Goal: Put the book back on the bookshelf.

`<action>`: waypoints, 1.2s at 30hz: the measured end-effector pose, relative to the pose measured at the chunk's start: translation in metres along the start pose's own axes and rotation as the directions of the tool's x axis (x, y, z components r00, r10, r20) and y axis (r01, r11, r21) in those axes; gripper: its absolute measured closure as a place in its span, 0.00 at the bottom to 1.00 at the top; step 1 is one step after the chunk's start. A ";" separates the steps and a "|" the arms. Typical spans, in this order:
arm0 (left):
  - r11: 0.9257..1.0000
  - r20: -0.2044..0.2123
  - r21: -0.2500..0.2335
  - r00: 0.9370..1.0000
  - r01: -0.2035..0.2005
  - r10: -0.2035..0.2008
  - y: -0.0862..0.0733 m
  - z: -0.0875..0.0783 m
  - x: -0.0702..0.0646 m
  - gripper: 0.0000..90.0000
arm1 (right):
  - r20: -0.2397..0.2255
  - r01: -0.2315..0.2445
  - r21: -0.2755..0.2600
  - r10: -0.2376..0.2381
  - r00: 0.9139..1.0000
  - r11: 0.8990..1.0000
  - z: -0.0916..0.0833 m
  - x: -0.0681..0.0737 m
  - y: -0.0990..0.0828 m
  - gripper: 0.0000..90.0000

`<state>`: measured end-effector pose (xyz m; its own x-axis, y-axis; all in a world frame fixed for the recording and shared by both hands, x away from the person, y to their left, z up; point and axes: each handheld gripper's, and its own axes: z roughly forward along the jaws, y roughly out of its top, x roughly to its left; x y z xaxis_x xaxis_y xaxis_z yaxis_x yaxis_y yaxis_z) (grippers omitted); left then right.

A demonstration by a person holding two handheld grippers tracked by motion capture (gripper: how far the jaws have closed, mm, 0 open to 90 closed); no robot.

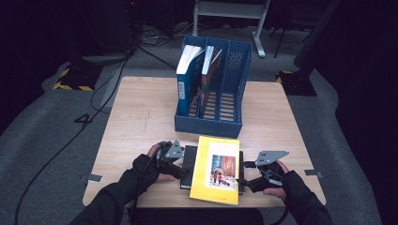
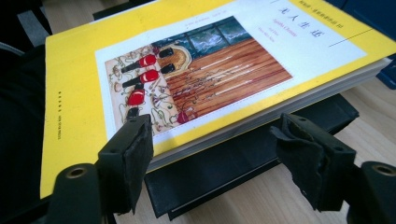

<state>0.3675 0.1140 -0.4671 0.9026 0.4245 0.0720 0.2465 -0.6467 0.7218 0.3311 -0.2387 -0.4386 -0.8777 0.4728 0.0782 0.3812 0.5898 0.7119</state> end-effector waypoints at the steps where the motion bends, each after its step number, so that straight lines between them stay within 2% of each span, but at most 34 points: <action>1: 1.000 0.005 -0.004 1.000 0.004 -0.004 0.000 0.000 0.001 0.27 | -0.011 -0.002 0.007 0.002 1.000 1.000 0.001 0.001 0.001 0.31; 8: 1.000 0.033 -0.020 0.999 0.021 -0.021 -0.002 0.003 0.004 0.26 | -0.035 -0.019 0.070 0.021 0.999 0.997 0.007 0.001 0.009 0.30; 14: 0.999 0.031 -0.031 0.999 0.012 -0.011 -0.001 0.005 0.004 0.26 | -0.033 -0.061 0.143 0.067 0.997 0.988 0.016 -0.002 0.015 0.28; 19: 0.999 0.044 -0.040 0.999 0.019 -0.017 -0.001 0.007 0.003 0.27 | -0.052 -0.089 0.186 0.101 0.994 0.978 0.020 -0.007 0.017 0.24; 27: 0.999 0.057 -0.042 0.998 0.023 -0.021 -0.002 0.007 0.005 0.27 | -0.095 -0.087 0.200 0.108 0.990 0.976 0.024 -0.013 0.019 0.23; 36: 0.998 0.076 -0.050 0.996 0.045 -0.042 -0.003 0.008 0.007 0.27 | -0.108 -0.075 0.173 0.094 0.990 0.982 0.019 -0.013 0.020 0.24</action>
<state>0.3759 0.1135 -0.4744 0.9156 0.4019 -0.0102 0.2694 -0.5943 0.7578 0.3555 -0.2199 -0.4386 -0.8640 0.4530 0.2198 0.4901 0.6569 0.5729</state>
